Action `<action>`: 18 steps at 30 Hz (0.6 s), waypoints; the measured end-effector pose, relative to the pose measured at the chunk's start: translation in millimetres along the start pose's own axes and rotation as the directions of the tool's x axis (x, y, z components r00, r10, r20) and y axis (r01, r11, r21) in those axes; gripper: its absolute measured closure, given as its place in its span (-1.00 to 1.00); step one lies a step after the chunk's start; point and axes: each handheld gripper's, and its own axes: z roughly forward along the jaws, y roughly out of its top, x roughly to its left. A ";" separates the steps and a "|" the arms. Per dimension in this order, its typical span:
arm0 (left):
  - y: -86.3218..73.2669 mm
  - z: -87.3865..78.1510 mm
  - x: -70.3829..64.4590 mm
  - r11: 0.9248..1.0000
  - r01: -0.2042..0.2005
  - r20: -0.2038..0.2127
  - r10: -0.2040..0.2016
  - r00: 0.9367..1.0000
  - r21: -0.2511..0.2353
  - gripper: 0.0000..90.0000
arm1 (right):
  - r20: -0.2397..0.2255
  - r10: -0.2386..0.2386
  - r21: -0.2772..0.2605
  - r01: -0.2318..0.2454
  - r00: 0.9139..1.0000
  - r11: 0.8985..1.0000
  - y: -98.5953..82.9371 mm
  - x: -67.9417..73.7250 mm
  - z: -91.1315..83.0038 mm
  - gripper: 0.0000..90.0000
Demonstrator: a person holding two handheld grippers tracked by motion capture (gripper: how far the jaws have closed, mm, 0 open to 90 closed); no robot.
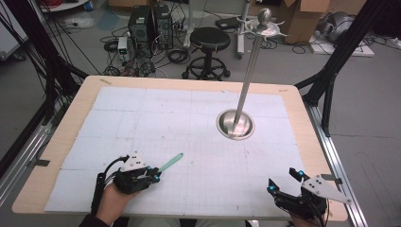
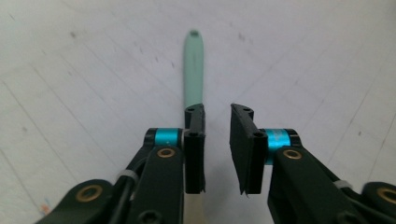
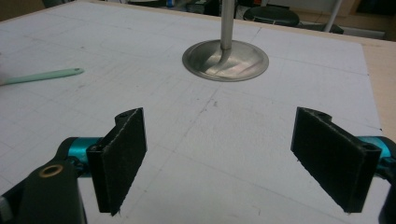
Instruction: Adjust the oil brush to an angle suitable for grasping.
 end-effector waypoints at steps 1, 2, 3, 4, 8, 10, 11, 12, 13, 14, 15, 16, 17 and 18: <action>1.0 -2.7 1.7 0.999 0.011 0.002 -0.010 1.000 -0.042 0.55 | 0.001 0.003 -0.007 -0.003 1.000 1.000 0.2 -0.3 -0.3 -0.63; 1.0 -2.7 1.7 0.999 0.011 0.002 -0.010 1.000 -0.042 0.52 | 0.001 0.003 -0.007 -0.003 1.000 1.000 0.2 -0.3 -0.3 -0.63; 3.7 -8.3 6.8 0.990 0.043 0.026 -0.040 0.999 -0.135 0.48 | 0.003 0.017 -0.022 -0.017 1.000 1.000 0.6 -1.2 -2.3 -0.63; 3.7 -8.3 6.8 0.990 0.043 0.026 -0.040 0.999 -0.135 0.43 | 0.003 0.017 -0.022 -0.017 1.000 1.000 0.6 -1.2 -2.3 -0.63; 15.0 -26.7 18.6 0.948 0.073 0.056 -0.059 0.997 -0.309 0.35 | 0.021 0.027 -0.070 -0.025 0.999 0.997 0.6 -4.2 -12.3 -0.63; 18.1 -38.2 22.2 0.924 0.073 0.048 -0.059 0.997 -0.375 0.35 | 0.029 0.034 -0.072 -0.031 0.999 0.997 -0.6 -5.6 -15.2 -0.63; 19.4 -43.3 24.1 0.913 0.073 0.045 -0.060 0.997 -0.401 0.35 | 0.032 0.035 -0.073 -0.033 0.999 0.997 -0.9 -6.5 -16.5 -0.63; 20.3 -48.2 26.4 0.905 0.069 0.038 -0.058 0.998 -0.420 0.33 | 0.034 0.037 -0.077 -0.034 0.999 0.996 -1.2 -7.1 -17.5 -0.63; 20.9 -52.3 28.5 0.895 0.069 0.034 -0.061 0.998 -0.440 0.30 | 0.035 0.040 -0.084 -0.037 0.999 0.996 -1.2 -7.4 -18.3 -0.63; 20.9 -52.3 28.5 0.895 0.069 0.034 -0.061 0.998 -0.440 0.25 | 0.034 0.043 -0.086 -0.040 0.998 0.995 -1.2 -7.3 -19.3 -0.63; 20.8 -55.5 30.7 0.887 0.074 0.033 -0.066 0.997 -0.455 0.25 | 0.034 0.043 -0.086 -0.040 0.998 0.995 -1.2 -7.3 -19.3 -0.63; 19.1 -59.8 33.9 0.879 0.085 0.031 -0.080 0.996 -0.470 0.08 | 0.035 0.042 -0.094 -0.038 0.999 0.995 -1.1 -7.2 -20.6 -0.63; 17.8 -60.3 35.2 0.875 0.094 0.033 -0.089 0.995 -0.475 -0.06 | 0.035 0.042 -0.097 -0.038 0.999 0.995 -1.1 -7.5 -21.3 -0.63; 16.5 -60.4 35.7 0.877 0.098 0.027 -0.097 0.995 -0.470 -0.23 | 0.033 0.049 -0.101 -0.045 0.998 0.994 -1.0 -7.5 -21.8 -0.63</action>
